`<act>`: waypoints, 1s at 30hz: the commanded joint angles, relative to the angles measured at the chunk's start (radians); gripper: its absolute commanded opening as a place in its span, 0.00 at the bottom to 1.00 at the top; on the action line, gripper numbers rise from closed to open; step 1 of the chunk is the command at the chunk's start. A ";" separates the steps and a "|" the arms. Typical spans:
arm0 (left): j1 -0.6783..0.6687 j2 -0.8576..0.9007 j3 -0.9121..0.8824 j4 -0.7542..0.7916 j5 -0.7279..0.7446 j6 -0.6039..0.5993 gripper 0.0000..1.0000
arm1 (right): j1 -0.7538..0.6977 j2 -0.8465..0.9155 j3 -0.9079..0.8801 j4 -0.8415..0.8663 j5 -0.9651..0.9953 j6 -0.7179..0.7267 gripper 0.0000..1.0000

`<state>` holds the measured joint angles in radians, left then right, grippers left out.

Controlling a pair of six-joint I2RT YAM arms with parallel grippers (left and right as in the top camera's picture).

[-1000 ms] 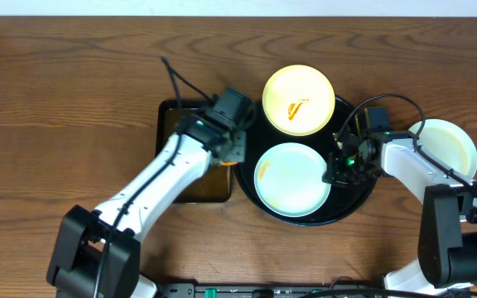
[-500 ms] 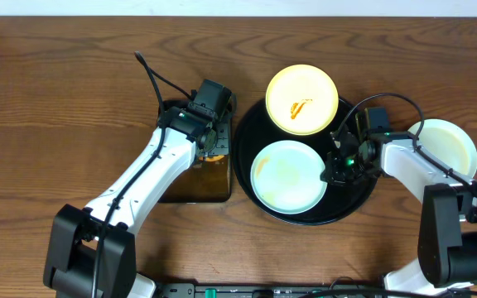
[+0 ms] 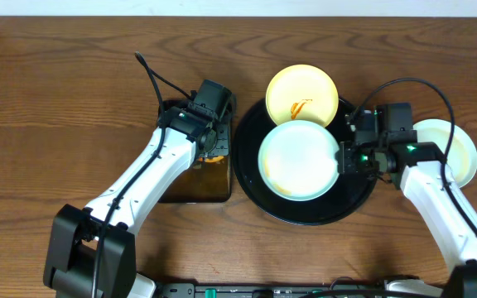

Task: Clean dirty plates on tray and stack at the side
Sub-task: 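Return the sponge to the water tray with the left gripper, then lift the green plate with the right gripper toward the right stack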

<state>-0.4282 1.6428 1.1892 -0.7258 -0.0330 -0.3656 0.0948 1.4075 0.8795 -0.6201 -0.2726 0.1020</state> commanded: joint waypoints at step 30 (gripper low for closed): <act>0.019 0.004 0.005 0.005 -0.058 0.005 0.09 | 0.494 -0.245 0.004 0.017 1.219 -0.109 0.01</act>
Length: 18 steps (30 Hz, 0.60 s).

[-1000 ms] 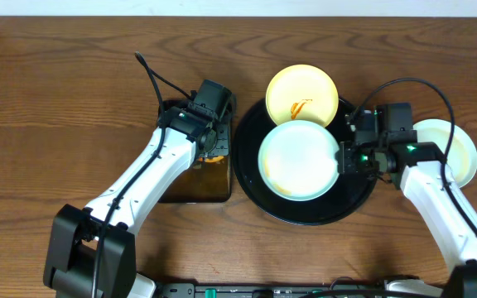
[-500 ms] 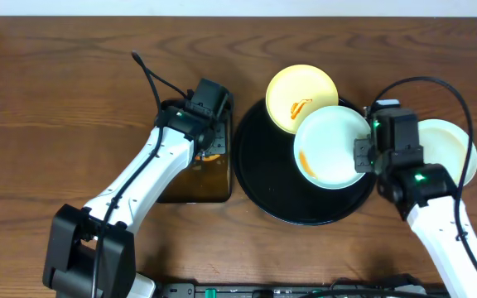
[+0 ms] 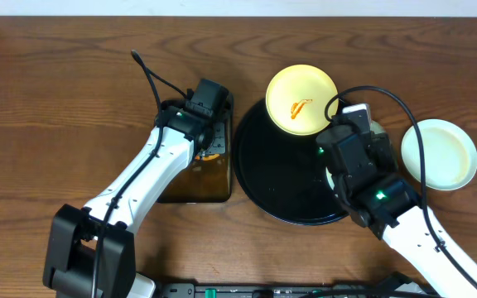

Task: Clean dirty plates on tray and stack at the side
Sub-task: 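Lift the green plate with the right gripper toward the right stack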

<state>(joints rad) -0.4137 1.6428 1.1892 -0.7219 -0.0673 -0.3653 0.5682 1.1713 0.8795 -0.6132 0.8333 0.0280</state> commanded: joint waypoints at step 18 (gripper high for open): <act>0.005 0.004 0.005 0.000 -0.024 0.005 0.09 | -0.157 -0.008 0.003 -0.195 -0.238 0.385 0.26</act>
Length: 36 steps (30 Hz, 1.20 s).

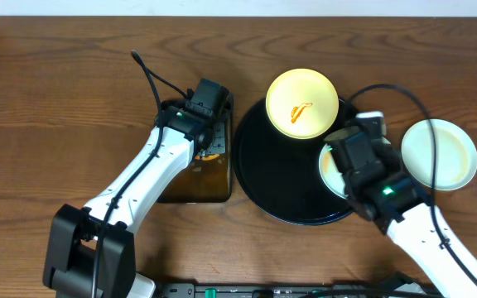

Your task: Clean dirty plates on tray and stack at the side

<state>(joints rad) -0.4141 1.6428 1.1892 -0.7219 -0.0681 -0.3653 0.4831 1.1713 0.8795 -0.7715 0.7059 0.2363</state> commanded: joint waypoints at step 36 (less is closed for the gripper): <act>0.005 0.004 0.005 -0.011 -0.023 0.005 0.08 | -0.725 0.066 -0.355 0.269 -0.929 0.188 0.43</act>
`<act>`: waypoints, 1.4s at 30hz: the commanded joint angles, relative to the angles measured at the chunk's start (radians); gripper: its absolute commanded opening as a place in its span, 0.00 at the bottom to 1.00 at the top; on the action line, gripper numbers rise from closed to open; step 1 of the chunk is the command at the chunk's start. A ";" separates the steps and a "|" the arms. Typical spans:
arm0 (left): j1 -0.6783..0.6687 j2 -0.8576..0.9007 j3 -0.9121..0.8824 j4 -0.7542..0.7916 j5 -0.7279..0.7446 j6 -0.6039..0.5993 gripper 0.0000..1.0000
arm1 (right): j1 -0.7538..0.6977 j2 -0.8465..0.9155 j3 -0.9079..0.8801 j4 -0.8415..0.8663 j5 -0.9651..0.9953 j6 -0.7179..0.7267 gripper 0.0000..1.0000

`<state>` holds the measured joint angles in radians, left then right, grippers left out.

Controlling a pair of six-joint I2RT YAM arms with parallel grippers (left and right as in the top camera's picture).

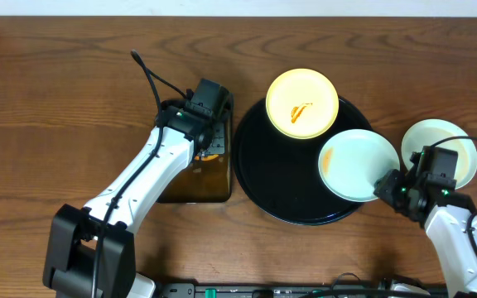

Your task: Clean dirty plates on tray and stack at the side

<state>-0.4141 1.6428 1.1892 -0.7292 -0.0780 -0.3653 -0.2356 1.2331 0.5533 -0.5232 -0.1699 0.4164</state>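
Observation:
A round black tray [284, 194] holds a yellow plate [302, 102] with an orange smear at its far side. A pale green plate [357, 164] with an orange stain on its left part sits over the tray's right rim. My right gripper [386, 185] is at that plate's lower right edge and looks shut on the rim. Another pale plate [445, 149] lies on the table to the right, partly behind the right arm. My left gripper [208, 136] hangs over a dark brown bin [190, 186]; its fingers are hidden under the wrist, with something orange [212, 156] just below.
The wooden table [56, 99] stretches left of the bin. A black cable [151, 74] runs from the left wrist toward the back. The right arm's cable loops beside the pale plate on the table.
The right arm has gone from over the tray's right part to the table's right front. The stained pale green plate now shows whole, slightly further right over the tray's rim. The left arm has not moved.
The pale green plate first lay in the tray's middle with my right gripper at its right rim. Then the right arm was raised over the tray, hiding the plate, and the middle was bare. Later the plate showed at the tray's right, and now overhangs the rim.

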 commanded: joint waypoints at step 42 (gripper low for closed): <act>0.005 0.004 0.005 -0.008 -0.013 0.005 0.08 | 0.136 -0.248 0.118 0.094 0.074 -0.311 0.01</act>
<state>-0.4141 1.6428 1.1892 -0.7341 -0.0780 -0.3653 -0.1493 1.0019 0.6140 -0.4221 -0.2058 0.1558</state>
